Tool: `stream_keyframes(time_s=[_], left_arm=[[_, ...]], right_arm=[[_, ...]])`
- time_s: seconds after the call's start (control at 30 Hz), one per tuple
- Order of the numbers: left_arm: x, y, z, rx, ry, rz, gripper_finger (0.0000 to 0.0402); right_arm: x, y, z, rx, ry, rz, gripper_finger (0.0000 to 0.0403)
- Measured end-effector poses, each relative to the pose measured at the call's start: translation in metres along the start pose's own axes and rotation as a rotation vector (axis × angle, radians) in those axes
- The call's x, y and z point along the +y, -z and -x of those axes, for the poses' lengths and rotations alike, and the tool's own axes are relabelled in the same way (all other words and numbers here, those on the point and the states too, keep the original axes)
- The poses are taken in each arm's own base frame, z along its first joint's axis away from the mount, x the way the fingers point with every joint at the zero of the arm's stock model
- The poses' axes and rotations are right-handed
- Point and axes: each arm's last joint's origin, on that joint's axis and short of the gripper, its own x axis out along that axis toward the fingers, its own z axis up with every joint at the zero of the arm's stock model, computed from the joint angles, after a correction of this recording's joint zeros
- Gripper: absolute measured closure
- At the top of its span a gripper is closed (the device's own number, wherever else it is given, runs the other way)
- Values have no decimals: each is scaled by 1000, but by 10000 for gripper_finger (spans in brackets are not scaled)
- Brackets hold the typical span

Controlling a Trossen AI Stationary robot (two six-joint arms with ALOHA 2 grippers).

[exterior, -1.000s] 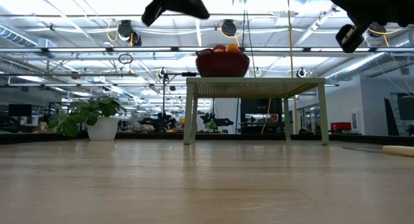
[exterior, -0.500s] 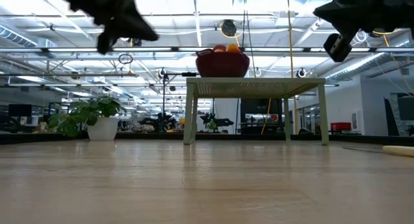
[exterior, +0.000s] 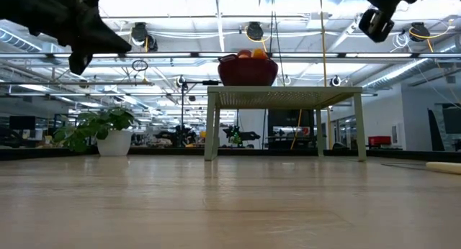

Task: Pick & Place Fruit
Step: Put the yellow knife on the shelf

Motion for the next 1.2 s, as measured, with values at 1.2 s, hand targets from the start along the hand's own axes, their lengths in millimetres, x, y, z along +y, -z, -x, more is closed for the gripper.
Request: stream_keyframes(time_s=[1.2], left_arm=[[27,-6,55,-43,198,-261,380]], right_arm=[[13,68,-60,831,696,-666,403]])
